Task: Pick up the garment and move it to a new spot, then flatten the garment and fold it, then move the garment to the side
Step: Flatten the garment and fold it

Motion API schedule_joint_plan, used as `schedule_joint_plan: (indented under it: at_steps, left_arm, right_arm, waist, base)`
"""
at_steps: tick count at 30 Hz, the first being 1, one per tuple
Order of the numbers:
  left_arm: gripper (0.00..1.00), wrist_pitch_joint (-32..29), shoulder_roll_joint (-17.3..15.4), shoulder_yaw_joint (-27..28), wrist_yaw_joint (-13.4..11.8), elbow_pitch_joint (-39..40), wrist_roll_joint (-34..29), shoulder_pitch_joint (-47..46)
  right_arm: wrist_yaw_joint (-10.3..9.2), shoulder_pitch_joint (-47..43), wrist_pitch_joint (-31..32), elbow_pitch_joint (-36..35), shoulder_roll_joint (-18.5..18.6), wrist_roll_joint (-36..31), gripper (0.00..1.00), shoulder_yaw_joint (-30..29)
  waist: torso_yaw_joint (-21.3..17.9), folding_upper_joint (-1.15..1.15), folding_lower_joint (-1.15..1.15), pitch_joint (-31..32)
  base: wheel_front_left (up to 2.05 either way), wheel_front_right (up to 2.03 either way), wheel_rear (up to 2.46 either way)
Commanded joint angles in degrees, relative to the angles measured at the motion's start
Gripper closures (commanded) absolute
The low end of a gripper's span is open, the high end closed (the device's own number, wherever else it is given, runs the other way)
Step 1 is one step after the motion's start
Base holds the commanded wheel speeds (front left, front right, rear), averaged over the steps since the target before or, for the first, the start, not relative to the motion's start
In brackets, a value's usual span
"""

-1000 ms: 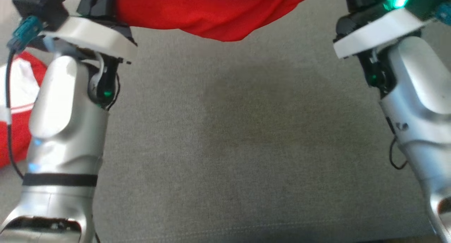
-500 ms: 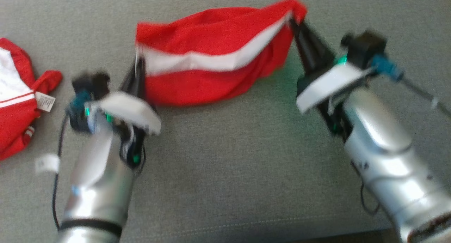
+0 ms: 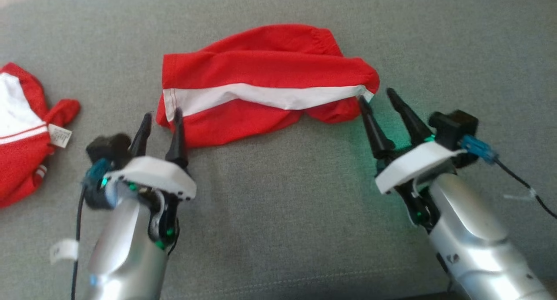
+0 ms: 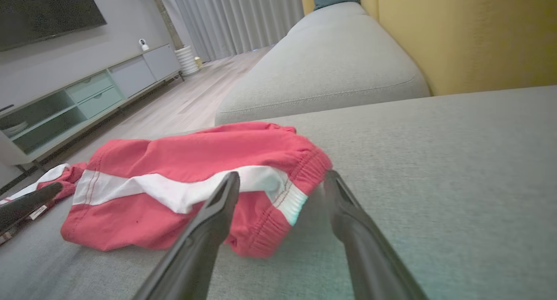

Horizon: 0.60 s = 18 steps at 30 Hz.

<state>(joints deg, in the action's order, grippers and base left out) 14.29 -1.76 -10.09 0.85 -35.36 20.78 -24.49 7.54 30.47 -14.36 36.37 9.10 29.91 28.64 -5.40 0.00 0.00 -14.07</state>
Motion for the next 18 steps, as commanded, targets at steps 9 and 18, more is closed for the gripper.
schedule_joint_plan:
  at_steps: [9, 18]
  left_arm:
    - [0.00, 0.7, -1.1, 5.1, -5.7, 12.9, -4.3, 10.0]
    - [0.00, 0.7, -1.1, 2.5, -7.4, 16.8, -7.0, 20.0]
  right_arm:
    - [-0.05, -9.8, -0.6, -6.1, -3.5, -9.2, 0.00, -12.2]
    - [-0.05, -16.9, -0.6, -5.8, -5.8, -12.0, 0.00, -16.4]
  waist:
    - [0.6, 0.00, 0.00, 5.4]
    - [1.8, 0.00, 0.00, 10.4]
  base:
    - [0.00, 0.00, 0.00]
    - [0.00, 0.00, 0.00]
